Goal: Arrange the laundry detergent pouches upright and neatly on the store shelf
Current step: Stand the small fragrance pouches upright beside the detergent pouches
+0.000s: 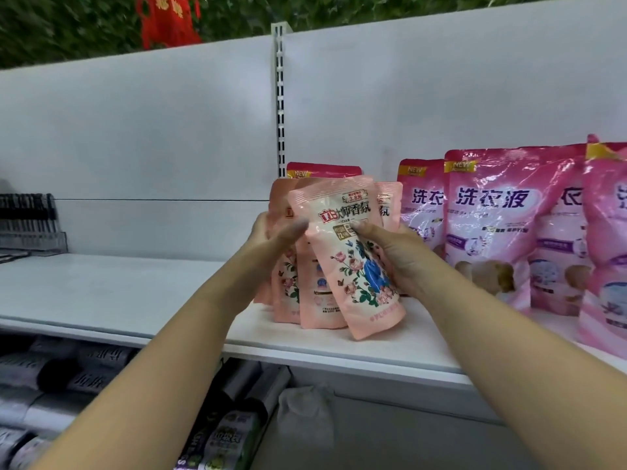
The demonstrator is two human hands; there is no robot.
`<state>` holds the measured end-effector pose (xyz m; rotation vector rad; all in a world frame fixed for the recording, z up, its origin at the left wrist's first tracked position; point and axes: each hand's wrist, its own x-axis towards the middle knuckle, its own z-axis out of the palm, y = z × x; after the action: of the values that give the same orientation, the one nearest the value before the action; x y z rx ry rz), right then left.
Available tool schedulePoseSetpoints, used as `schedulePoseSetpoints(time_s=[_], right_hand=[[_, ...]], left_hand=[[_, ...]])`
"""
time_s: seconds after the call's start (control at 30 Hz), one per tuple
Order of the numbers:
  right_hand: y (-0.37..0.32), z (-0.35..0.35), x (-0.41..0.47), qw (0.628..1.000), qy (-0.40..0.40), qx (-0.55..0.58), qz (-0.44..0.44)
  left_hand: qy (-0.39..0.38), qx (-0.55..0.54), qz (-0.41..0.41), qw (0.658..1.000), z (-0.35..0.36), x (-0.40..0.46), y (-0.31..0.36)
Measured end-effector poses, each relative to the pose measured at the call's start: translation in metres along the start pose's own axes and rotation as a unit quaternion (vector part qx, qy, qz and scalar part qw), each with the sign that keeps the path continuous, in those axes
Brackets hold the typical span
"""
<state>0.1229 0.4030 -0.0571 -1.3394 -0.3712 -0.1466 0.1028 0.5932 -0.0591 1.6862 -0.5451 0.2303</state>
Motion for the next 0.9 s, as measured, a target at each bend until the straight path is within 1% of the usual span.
schedulePoseSetpoints(time_s=[0.13,0.23,0.3,0.5,0.63,0.7,0.77,0.8,0.9], right_hand=[[0.0,0.006,-0.004,1.0,0.008,-0.002,-0.005],[-0.002,0.004,-0.006,1.0,-0.005,-0.009,-0.003],[-0.004,0.003,-0.008,1.0,-0.013,-0.009,-0.005],[-0.011,0.006,-0.011,0.997,-0.069,0.009,0.022],[-0.014,0.001,-0.006,0.998,-0.049,-0.017,0.031],[-0.015,0.001,-0.004,0.997,-0.048,-0.039,0.035],[-0.015,0.003,-0.003,0.997,-0.034,-0.059,0.024],[-0.015,0.004,-0.001,0.998,-0.023,-0.065,0.012],[-0.016,0.007,0.001,0.995,0.012,-0.101,-0.015]], left_hand=[[0.104,-0.012,-0.008,0.995,0.014,0.003,0.006],[0.135,-0.037,-0.015,0.99,0.014,0.002,0.006],[0.126,-0.039,-0.021,0.991,0.01,0.004,0.006],[0.056,-0.071,-0.042,0.995,0.007,0.013,0.014],[-0.035,-0.107,-0.012,0.994,0.013,0.014,0.021],[-0.058,-0.102,-0.01,0.993,0.013,0.013,0.025],[-0.054,-0.086,-0.017,0.995,0.01,0.016,0.025],[-0.04,-0.079,-0.022,0.996,0.008,0.018,0.024],[0.031,-0.062,-0.028,0.997,0.005,0.024,0.02]])
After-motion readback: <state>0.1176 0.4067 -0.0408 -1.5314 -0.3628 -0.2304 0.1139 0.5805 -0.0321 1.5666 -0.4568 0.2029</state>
